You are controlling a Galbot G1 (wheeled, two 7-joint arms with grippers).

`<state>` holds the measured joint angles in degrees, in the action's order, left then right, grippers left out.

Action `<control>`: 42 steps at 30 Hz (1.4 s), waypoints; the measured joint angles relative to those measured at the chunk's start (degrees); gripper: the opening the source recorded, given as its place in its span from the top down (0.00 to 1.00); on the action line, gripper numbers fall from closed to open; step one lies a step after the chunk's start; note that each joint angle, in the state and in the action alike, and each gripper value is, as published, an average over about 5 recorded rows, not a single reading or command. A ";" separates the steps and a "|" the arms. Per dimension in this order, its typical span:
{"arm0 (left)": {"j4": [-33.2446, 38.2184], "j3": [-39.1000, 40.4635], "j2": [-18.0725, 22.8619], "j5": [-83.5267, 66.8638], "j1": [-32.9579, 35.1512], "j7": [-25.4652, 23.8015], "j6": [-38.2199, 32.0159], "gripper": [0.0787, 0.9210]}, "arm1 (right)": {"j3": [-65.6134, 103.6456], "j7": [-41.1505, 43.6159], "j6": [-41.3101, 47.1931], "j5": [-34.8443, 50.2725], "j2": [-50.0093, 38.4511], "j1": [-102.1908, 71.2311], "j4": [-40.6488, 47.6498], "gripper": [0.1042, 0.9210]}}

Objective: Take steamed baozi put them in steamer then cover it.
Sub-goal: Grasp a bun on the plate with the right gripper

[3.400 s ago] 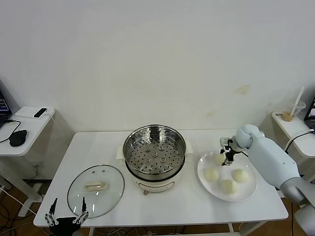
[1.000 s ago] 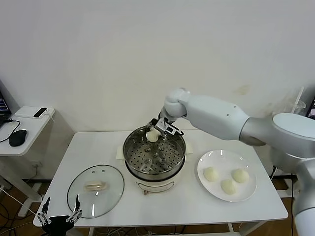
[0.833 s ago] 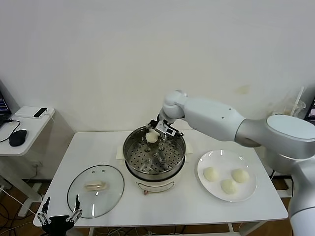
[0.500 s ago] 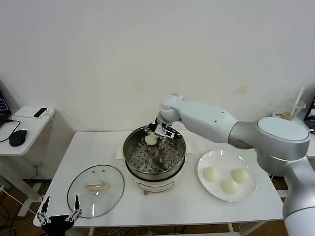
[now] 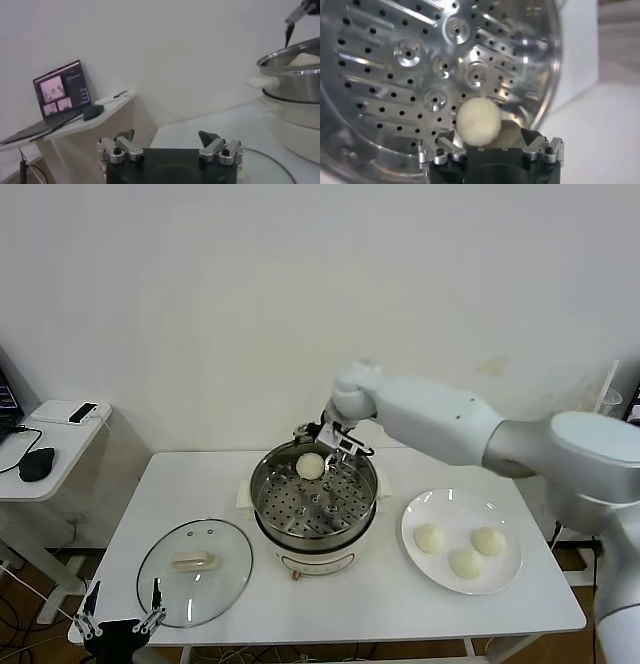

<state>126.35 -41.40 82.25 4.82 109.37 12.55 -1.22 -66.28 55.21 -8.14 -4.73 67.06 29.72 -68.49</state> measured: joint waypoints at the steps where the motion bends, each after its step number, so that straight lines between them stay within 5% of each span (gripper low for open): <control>1: 0.15 -0.10 -0.17 -0.15 -0.05 -0.09 0.12 0.12 | 0.18 0.57 1.73 1.06 -1.42 0.41 -1.42 0.12; 22: 0.60 -2.20 -4.79 -4.03 -1.45 -1.33 1.74 0.12 | 8.29 6.25 22.49 4.00 -35.16 -8.61 -21.90 0.12; 42: 0.00 -4.18 -5.36 -4.42 -1.04 -2.21 2.64 0.12 | 23.92 4.45 25.84 -2.17 -33.65 -34.70 -17.04 0.12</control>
<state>126.35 -45.59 76.89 0.40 108.33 10.34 1.42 -42.36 59.66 17.70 -6.89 33.41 -4.99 -85.53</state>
